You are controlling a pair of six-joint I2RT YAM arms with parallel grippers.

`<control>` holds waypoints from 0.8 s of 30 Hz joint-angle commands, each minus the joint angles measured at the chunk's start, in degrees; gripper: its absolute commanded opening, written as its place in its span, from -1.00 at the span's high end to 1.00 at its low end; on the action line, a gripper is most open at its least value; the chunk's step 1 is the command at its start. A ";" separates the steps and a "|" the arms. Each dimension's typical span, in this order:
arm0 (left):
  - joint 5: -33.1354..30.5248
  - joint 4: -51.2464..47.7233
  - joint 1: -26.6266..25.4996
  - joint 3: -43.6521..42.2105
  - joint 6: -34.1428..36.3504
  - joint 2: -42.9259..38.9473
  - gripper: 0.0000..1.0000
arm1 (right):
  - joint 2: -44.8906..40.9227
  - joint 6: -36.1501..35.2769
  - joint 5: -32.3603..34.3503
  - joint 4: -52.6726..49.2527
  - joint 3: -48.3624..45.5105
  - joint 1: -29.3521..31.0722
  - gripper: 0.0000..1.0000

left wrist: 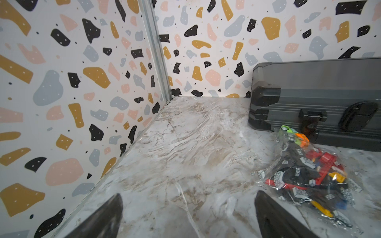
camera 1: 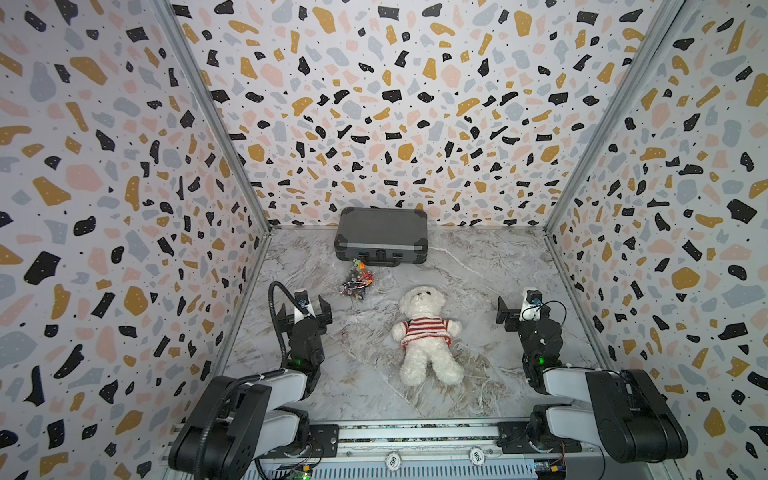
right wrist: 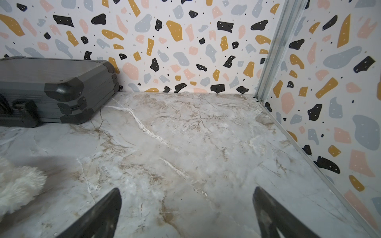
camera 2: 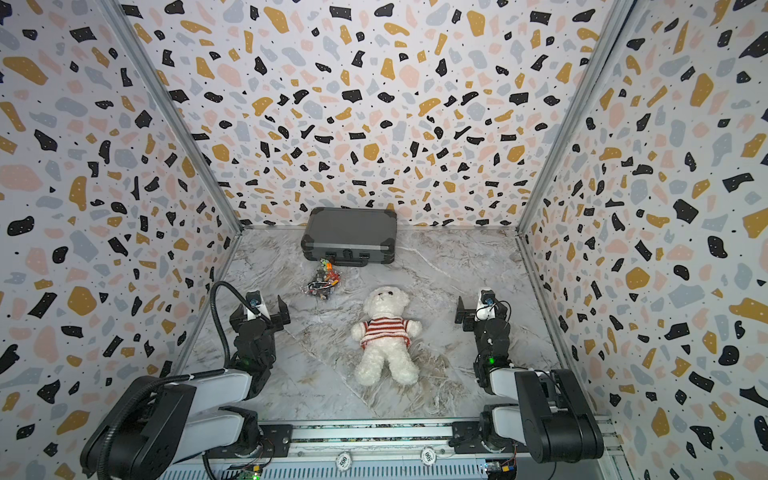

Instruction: Dress the teddy bear

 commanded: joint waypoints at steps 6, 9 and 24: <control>3.03 11.22 1.42 -0.64 -0.79 5.14 -1.00 | 5.01 0.35 0.49 7.05 0.97 -1.26 -0.98; 3.21 11.31 1.72 -0.37 -0.98 5.84 -1.00 | 7.56 0.72 0.24 8.40 1.49 -1.57 -0.98; 1.49 6.31 2.74 2.66 -2.84 6.44 -1.00 | 10.82 -0.03 2.69 4.61 5.01 -0.40 -0.98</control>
